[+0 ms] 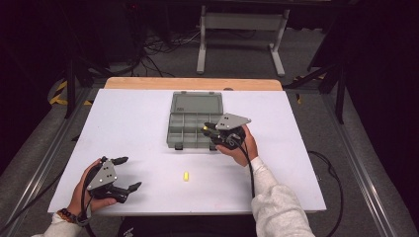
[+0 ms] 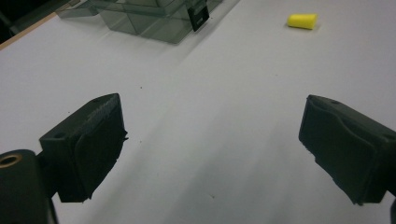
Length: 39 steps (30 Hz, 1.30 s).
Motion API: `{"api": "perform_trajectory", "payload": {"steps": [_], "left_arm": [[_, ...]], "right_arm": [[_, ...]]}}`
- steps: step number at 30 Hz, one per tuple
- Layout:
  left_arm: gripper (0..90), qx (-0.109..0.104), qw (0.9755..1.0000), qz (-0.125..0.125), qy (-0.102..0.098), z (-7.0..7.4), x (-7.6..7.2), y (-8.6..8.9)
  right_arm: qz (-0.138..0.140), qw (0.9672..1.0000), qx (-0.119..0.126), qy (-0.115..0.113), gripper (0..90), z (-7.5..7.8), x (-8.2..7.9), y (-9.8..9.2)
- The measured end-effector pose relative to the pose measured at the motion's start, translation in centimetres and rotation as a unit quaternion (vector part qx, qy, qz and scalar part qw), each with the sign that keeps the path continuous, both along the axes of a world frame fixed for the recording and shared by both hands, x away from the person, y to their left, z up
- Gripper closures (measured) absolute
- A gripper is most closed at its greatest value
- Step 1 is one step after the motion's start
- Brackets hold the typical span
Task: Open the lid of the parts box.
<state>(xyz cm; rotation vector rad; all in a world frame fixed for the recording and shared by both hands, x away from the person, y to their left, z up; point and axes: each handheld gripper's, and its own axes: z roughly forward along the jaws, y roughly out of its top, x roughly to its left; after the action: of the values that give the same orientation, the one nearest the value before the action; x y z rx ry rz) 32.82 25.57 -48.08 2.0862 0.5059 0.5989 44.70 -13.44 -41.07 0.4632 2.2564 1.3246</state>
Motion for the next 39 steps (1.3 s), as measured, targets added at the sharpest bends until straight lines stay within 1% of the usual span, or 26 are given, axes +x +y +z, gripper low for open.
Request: {"api": "perform_trajectory", "payload": {"steps": [13,21,28,34,39], "left_arm": [[8.2,0.000,1.0000,0.000,0.000,0.0,0.0,0.0],[8.2,-0.001,1.0000,0.000,0.001,0.0,0.0,0.0],[8.2,-0.001,1.0000,-0.001,0.001,0.0,0.0,0.0],[8.2,-0.002,1.0000,-0.001,0.001,0.0,0.0,0.0],[8.2,-0.002,1.0000,-0.001,0.001,0.0,0.0,0.1]], "right_arm": [[-0.009,0.9999,-0.007,0.004,72.0,0.1,0.8,0.7],[-0.019,0.9998,-0.008,0.007,72.0,0.1,1.3,0.7],[-0.033,0.9993,-0.009,0.012,72.0,0.0,1.9,0.6],[-0.053,0.9984,-0.011,0.016,72.0,0.1,2.6,0.3],[-0.064,0.9977,-0.013,0.020,72.0,0.0,3.1,0.1]]}}
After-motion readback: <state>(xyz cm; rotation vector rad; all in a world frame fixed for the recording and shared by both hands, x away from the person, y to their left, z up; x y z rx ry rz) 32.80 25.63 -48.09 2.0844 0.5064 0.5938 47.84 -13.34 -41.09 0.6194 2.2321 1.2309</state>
